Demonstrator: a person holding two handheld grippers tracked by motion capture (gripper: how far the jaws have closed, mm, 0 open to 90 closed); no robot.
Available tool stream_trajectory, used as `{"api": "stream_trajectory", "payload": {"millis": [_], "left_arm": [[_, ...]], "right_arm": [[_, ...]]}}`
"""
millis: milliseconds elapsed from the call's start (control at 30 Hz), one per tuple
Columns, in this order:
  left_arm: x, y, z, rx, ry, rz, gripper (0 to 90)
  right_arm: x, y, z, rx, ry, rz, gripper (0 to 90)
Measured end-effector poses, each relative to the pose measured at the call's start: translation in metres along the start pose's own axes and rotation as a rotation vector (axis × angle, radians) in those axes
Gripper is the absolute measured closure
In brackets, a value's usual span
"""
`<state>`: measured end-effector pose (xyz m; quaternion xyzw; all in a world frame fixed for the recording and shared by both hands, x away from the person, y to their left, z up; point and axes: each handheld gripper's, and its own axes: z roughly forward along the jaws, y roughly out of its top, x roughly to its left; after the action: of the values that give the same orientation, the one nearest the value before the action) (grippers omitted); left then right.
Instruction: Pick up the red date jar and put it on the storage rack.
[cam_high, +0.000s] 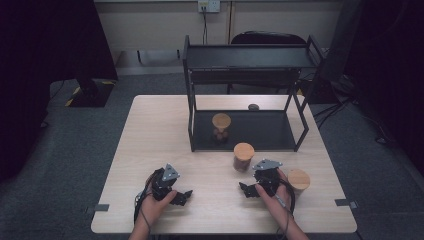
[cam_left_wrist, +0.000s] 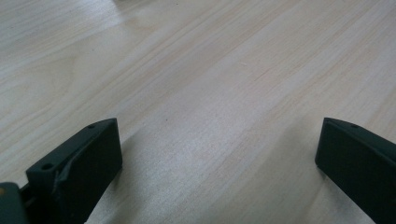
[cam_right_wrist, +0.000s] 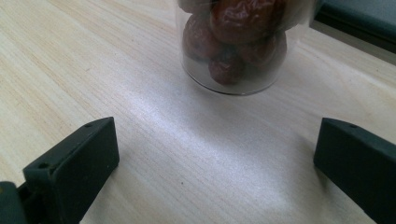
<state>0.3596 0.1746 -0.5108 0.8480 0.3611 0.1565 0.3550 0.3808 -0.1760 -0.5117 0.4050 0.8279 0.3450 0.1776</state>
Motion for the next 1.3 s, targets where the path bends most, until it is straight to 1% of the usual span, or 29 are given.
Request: {"api": "stream_trajectory", "payload": {"millis": [500, 600, 667, 733, 867, 1000, 1100, 1167, 1233, 1300], "left_arm": [[0.0, 0.0, 0.0, 0.001, -0.001, -0.001, 0.1], [0.0, 0.0, 0.0, 0.0, -0.001, -0.001, 0.1], [0.0, 0.0, 0.0, 0.0, -0.001, -0.001, 0.2], [0.0, 0.0, 0.0, 0.0, -0.001, -0.001, 0.2], [0.0, 0.0, 0.0, 0.001, 0.0, 0.0, 0.1], [0.0, 0.0, 0.0, 0.0, -0.001, -0.001, 0.1], [0.0, 0.0, 0.0, 0.0, -0.001, -0.001, 0.2], [0.0, 0.0, 0.0, 0.0, 0.0, -0.001, 0.2], [0.0, 0.0, 0.0, 0.0, -0.001, -0.001, 0.2], [0.0, 0.0, 0.0, 0.0, 0.0, -0.001, 0.2]], "right_arm": [[0.001, 0.001, 0.0, 0.006, -0.001, 0.001, 0.0], [0.001, 0.002, 0.0, 0.002, 0.008, -0.004, 1.4], [0.001, 0.003, 0.0, -0.01, 0.006, -0.006, 1.3], [0.002, 0.006, 0.0, -0.021, 0.008, 0.003, 1.3], [0.002, 0.011, 0.001, -0.031, 0.002, 0.007, 1.6], [0.002, 0.017, 0.002, -0.059, 0.003, 0.014, 2.4], [0.002, 0.024, 0.004, -0.068, 0.003, 0.02, 4.1], [0.002, 0.027, 0.006, -0.078, -0.007, 0.01, 6.7], [0.001, 0.031, 0.007, -0.094, -0.016, 0.012, 7.9], [0.0, 0.034, 0.008, -0.103, -0.017, 0.012, 11.4]]}}
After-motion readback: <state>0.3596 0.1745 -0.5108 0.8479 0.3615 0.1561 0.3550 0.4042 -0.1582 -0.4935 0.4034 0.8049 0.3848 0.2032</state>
